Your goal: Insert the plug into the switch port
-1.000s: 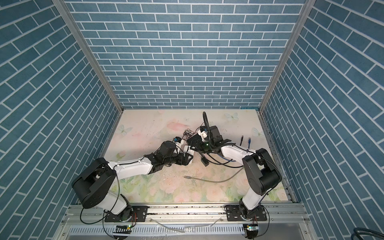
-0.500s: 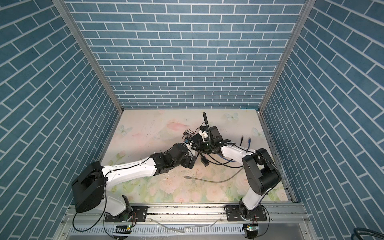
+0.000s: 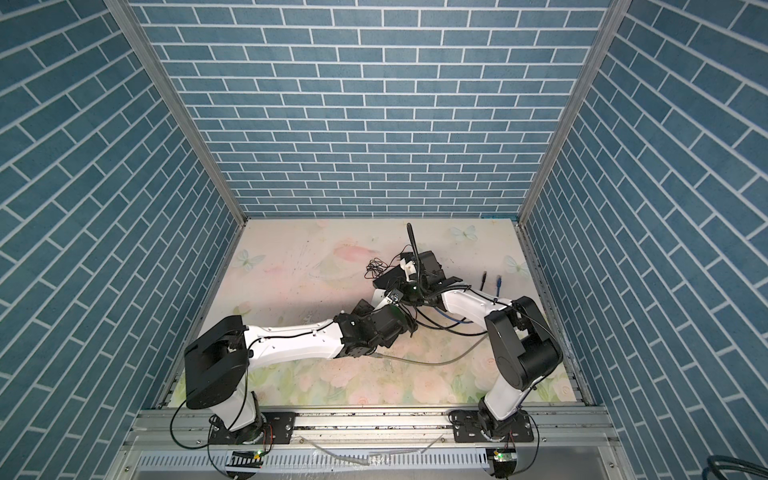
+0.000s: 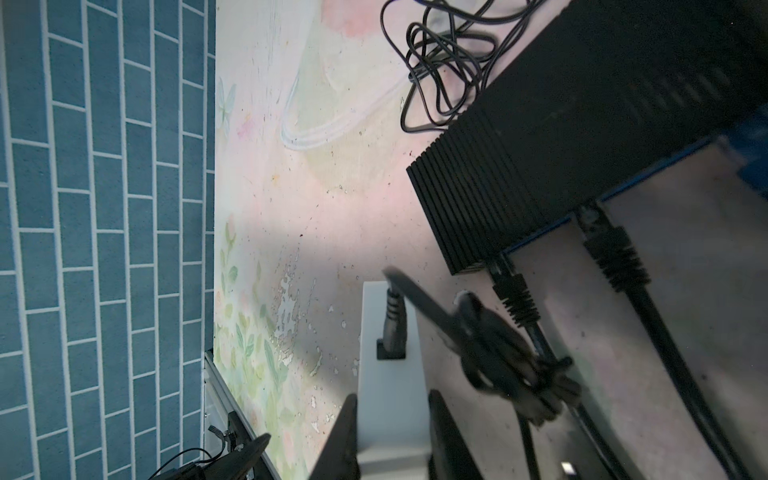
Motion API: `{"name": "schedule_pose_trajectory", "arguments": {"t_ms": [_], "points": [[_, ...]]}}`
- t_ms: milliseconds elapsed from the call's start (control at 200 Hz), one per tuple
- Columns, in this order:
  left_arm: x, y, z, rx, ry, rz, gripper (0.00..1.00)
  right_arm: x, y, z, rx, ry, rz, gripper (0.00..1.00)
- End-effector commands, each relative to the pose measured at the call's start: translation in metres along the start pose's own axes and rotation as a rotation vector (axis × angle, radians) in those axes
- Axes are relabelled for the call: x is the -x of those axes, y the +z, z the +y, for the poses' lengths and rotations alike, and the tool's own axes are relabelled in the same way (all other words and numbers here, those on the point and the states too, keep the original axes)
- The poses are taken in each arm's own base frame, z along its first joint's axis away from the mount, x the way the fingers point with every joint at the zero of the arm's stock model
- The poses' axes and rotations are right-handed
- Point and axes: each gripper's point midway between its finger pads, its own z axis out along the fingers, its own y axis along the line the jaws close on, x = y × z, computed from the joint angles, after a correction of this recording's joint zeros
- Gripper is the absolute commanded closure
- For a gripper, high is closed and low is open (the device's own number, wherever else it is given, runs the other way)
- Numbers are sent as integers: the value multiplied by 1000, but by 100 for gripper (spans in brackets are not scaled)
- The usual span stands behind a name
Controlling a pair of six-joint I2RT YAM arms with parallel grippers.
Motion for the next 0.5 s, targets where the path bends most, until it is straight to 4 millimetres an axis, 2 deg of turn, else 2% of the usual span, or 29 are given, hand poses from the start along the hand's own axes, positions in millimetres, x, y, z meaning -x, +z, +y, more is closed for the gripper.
{"name": "schedule_pose_trajectory", "arguments": {"t_ms": [0,100,250,495], "points": [[-8,3,13,93,39,26,7,25,-16,31,59,-13,-69,93],[-9,6,14,115,51,33,13,25,-18,31,60,-10,-75,93],[-12,8,9,119,56,39,14,26,-18,32,65,-4,-79,93],[-12,0,-9,82,16,-2,5,30,-21,36,85,-5,-90,94]]}}
